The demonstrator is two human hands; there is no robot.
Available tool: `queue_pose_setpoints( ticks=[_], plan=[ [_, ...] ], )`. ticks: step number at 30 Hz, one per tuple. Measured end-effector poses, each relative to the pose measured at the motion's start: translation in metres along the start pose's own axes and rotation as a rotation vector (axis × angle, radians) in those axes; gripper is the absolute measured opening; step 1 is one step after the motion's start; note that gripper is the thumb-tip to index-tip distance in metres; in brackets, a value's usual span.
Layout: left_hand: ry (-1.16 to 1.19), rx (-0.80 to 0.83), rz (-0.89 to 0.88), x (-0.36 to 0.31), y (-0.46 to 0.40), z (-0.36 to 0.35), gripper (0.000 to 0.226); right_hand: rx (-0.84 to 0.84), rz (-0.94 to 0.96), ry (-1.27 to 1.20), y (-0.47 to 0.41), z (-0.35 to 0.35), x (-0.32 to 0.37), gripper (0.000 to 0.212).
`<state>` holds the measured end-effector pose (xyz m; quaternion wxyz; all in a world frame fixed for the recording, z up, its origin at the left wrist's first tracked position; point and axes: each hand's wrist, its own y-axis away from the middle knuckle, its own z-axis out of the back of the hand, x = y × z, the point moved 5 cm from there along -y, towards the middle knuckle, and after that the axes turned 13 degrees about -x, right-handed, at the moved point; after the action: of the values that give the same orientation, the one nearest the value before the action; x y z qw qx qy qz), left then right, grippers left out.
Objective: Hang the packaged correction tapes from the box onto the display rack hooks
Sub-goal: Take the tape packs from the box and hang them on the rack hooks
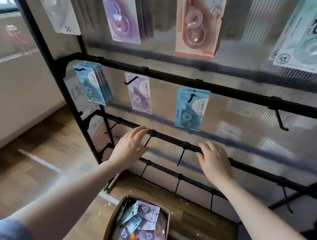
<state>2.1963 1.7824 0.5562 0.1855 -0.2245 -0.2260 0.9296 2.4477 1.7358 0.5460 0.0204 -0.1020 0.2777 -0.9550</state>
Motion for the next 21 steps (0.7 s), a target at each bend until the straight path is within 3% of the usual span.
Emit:
queue_pose_setpoints(
  ticks=[11, 21],
  plan=[
    [0.000, 0.227, 0.202, 0.095, 0.135, -0.077, 0.068, 0.222, -0.026, -0.055, 0.102, -0.112, 0.024, 0.035],
    [-0.027, 0.368, 0.300, 0.142, 0.241, -0.154, 0.058, 0.521, -0.097, -0.028, 0.209, -0.218, 0.021, 0.041]
  ],
)
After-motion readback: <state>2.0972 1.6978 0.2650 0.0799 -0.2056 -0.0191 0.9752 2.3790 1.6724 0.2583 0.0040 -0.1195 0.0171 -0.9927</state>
